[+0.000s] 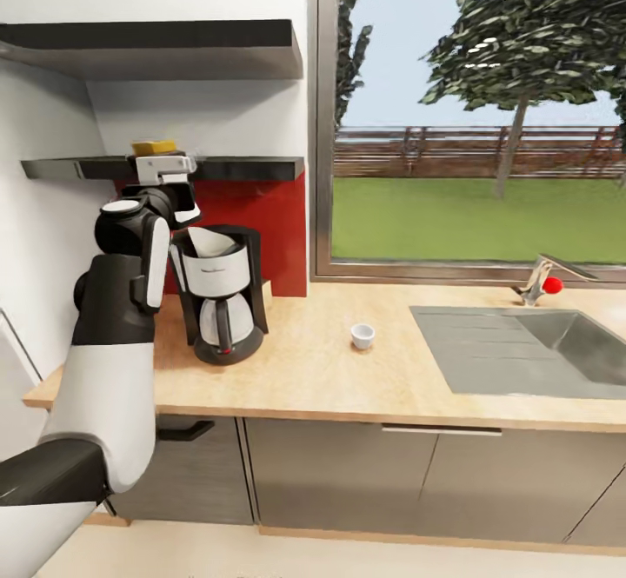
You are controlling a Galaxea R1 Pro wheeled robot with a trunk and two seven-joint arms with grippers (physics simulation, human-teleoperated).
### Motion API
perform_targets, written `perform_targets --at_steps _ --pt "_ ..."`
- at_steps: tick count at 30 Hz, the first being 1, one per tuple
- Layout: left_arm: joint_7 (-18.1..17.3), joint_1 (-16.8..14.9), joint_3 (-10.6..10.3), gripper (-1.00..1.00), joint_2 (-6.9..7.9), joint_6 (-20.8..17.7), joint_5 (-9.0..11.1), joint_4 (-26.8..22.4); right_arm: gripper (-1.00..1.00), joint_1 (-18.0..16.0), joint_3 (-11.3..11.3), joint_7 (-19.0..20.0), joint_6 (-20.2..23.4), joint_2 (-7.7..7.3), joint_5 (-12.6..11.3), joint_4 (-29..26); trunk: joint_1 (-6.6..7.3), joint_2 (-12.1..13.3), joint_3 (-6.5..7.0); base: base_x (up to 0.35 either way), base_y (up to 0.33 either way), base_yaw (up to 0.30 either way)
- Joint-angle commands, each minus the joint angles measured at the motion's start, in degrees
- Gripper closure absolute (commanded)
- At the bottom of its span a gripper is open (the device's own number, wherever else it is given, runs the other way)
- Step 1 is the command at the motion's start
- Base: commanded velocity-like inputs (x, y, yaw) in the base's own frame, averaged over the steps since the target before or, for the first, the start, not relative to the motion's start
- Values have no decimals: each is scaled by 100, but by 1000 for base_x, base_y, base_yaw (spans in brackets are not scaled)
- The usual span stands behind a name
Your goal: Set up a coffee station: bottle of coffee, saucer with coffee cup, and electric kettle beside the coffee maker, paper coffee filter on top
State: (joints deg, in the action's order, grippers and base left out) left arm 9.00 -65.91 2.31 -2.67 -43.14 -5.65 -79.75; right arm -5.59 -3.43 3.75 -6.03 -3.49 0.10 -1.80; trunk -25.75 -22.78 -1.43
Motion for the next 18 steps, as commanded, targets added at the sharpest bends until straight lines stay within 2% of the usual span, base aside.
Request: perform_targets --at_steps 1,4,7,9,12,15,17,18 --pt "-30 18 12 100 -1 -27 -63 -7 -100 -4 -35 29 -21 -2 0 4 -3 -14 -13 0 0 276" --pt "-30 81 21 100 34 -23 -75 -12 -100 -4 -35 29 -21 -1 -1 4 -3 -14 -13 0 0 277" --pt "-30 129 23 100 139 -20 -82 -14 -100 -4 -35 29 -21 -2 2 4 -3 -14 -13 0 0 277" --pt "-30 142 27 100 284 -19 -82 -11 -100 -4 -34 29 -21 -2 0 4 -3 -14 -13 0 0 277" --pt "-30 167 31 100 413 -19 -78 -7 -100 -4 -35 29 -21 -2 -1 4 -3 -14 -13 0 0 277" --pt "-30 186 28 100 464 -14 -81 -6 -100 -4 -34 29 -21 -2 -1 4 -3 -14 -13 0 0 277" --pt "-33 282 45 100 492 -5 -84 -5 -100 -4 -35 29 -21 -2 2 4 -3 -14 -13 0 0 277" --pt "-35 461 105 100 521 19 -84 5 -100 -4 -34 29 -21 -2 5 4 -3 -14 -13 0 0 255"
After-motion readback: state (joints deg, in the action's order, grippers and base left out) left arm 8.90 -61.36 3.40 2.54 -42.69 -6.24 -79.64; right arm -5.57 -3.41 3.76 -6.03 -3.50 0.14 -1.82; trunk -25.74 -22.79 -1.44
